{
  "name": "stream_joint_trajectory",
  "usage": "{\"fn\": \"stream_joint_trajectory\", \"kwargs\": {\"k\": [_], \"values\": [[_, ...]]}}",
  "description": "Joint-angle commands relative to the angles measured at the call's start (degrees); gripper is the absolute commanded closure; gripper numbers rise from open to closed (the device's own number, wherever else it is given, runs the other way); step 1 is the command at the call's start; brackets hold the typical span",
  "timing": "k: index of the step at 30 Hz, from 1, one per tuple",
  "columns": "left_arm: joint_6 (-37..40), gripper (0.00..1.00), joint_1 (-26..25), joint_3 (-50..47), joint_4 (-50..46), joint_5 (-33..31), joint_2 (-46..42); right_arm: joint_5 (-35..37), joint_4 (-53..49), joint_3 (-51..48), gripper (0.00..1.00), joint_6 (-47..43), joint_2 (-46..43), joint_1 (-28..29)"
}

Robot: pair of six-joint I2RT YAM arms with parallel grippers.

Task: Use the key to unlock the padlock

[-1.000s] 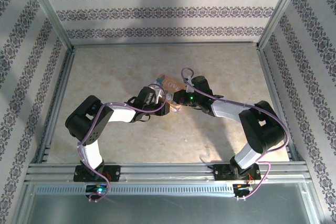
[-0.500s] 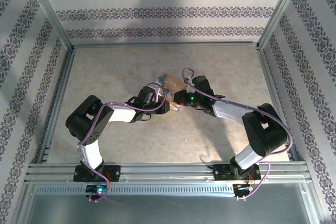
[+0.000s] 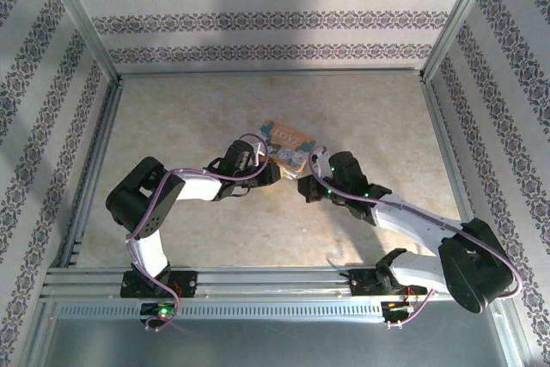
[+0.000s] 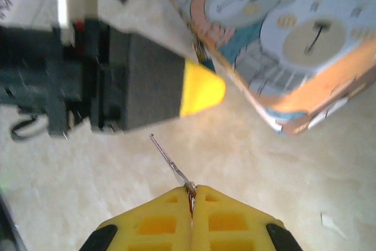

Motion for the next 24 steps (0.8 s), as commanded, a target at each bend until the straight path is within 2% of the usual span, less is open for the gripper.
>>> {"fn": "stream_joint_trajectory", "kwargs": {"k": [1,11,24], "values": [[-2.62,0.76,-0.68,0.28,4.10,1.91,-1.15,5.00,0.06,-1.83,1.00,-4.27,-0.22,2.32],[-4.18,0.77,-0.87,1.19,3.68,2.30,-0.80,10.31,6.53,-1.59,1.00,-3.97,10.14,7.10],[-5.06,0.77,-1.20,1.74,3.31,2.61,-0.65,17.66,14.06,-1.88,1.00,-0.85,14.31,8.12]]}}
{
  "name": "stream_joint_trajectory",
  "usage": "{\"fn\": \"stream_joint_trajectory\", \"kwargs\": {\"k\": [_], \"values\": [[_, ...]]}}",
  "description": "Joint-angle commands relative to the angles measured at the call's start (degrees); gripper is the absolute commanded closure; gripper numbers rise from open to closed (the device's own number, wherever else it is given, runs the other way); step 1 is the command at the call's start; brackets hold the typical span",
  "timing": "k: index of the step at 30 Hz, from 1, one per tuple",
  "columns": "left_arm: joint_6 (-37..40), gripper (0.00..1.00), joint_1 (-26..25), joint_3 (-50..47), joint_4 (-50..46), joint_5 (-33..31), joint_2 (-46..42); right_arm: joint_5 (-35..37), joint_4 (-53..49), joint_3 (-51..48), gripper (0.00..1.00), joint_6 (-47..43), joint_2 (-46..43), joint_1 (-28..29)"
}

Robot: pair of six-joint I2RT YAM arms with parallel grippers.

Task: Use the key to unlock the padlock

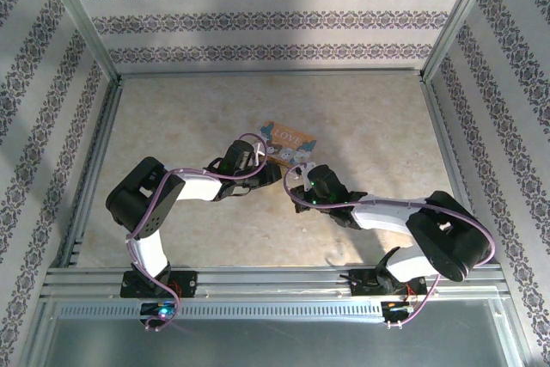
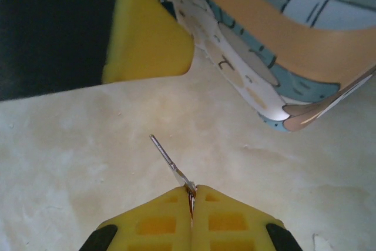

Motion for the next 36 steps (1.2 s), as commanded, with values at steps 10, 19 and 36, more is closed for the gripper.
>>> {"fn": "stream_joint_trajectory", "kwargs": {"k": [10,19,36], "values": [[-0.98,0.77,-1.35,2.20,3.18,1.15,0.04,4.98,3.09,1.90,1.00,2.75,3.79,1.61],[-1.08,0.77,-1.44,2.20,3.21,0.94,0.09,5.78,4.48,3.10,1.00,4.59,5.84,2.09],[-1.03,0.77,-1.53,2.22,2.94,0.83,0.31,9.13,4.92,4.15,1.00,8.14,6.77,2.10]]}}
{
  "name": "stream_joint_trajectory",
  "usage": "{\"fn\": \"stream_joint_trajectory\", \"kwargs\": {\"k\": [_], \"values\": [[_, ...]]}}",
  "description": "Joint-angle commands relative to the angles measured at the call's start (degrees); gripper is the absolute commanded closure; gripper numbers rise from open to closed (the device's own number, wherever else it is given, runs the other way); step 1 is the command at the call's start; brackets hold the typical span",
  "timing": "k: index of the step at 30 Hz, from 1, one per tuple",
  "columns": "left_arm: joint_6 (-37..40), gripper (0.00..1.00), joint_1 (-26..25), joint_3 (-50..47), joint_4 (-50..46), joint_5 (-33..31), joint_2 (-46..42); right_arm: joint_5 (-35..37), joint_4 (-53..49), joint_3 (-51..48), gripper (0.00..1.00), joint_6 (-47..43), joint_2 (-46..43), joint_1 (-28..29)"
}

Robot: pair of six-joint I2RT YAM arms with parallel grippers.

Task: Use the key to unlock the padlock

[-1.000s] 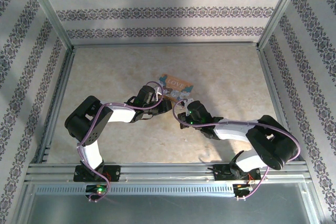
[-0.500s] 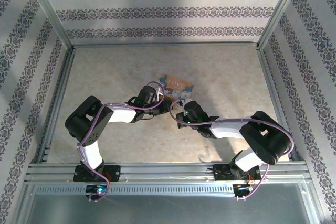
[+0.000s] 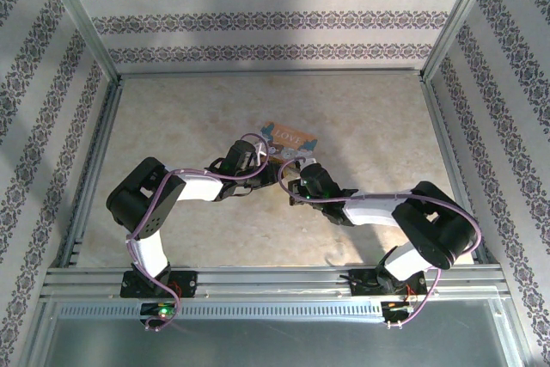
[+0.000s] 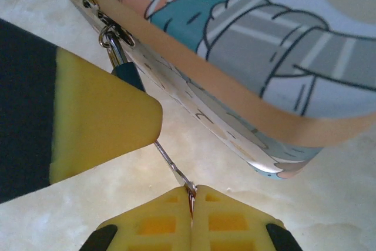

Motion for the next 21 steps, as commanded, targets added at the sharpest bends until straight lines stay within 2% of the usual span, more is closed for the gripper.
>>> {"fn": "stream_joint_trajectory", "kwargs": {"k": [1,21], "values": [[-0.68,0.78,-0.83,1.90,2.99,0.77,0.29,1.61,1.16,1.57,1.00,1.50,1.35,0.65],[-0.76,0.78,-0.83,2.02,2.86,0.69,0.60,-0.38,2.66,0.34,1.00,0.75,0.80,0.62]]}}
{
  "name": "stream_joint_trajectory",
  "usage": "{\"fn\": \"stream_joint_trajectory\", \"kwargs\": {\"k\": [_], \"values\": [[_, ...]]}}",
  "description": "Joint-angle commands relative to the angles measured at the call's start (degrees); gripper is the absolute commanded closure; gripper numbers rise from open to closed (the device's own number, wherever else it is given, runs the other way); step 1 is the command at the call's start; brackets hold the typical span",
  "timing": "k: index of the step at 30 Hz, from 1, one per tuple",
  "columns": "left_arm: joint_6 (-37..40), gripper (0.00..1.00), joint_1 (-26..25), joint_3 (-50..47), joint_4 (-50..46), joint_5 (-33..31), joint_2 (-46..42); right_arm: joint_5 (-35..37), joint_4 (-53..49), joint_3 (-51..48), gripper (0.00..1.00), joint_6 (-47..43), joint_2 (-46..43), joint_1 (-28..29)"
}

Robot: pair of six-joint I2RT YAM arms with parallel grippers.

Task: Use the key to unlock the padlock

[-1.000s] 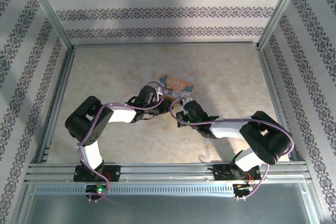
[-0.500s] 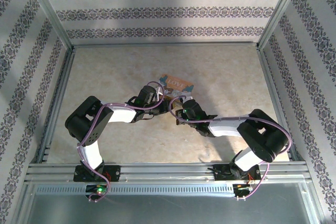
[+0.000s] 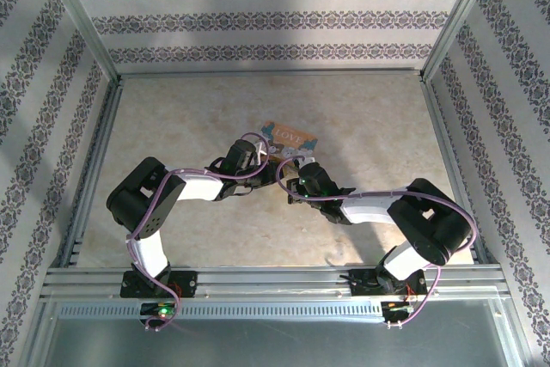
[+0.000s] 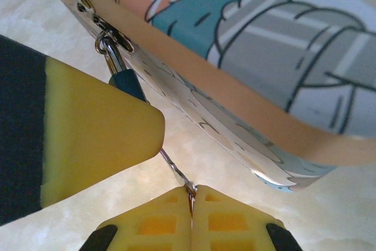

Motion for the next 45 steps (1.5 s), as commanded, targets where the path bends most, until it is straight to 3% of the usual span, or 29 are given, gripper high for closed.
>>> {"fn": "stream_joint_trajectory", "kwargs": {"k": [1,36,45], "values": [[-0.53,0.78,-0.85,1.62,2.91,0.74,0.44,-0.40,1.33,-0.55,1.00,-0.24,-0.94,0.61],[-1.01,0.78,-0.83,1.71,3.09,1.10,0.57,-1.17,4.23,2.43,1.00,0.79,2.09,0.52],[-1.22,0.78,-0.84,1.38,3.45,1.13,0.66,-3.33,13.88,-1.30,1.00,1.92,1.47,-0.31]]}}
